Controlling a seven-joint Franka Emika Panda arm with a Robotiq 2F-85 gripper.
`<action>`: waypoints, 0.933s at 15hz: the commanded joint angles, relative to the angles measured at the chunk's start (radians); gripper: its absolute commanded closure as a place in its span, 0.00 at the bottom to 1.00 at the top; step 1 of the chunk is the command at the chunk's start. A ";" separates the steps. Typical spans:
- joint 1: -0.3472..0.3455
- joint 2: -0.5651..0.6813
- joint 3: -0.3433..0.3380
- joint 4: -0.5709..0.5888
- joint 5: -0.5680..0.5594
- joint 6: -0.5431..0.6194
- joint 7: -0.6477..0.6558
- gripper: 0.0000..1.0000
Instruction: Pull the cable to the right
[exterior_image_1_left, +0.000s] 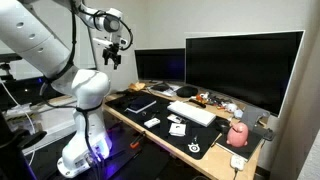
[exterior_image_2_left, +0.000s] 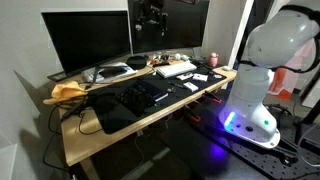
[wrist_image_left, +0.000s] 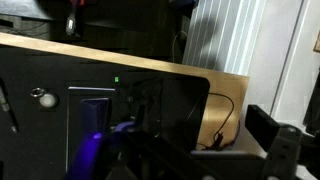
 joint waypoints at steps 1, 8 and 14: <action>-0.017 -0.001 0.013 0.002 0.007 -0.006 -0.007 0.00; -0.032 0.077 0.007 0.109 -0.086 0.002 -0.115 0.00; -0.034 0.263 0.013 0.234 -0.158 0.037 -0.183 0.00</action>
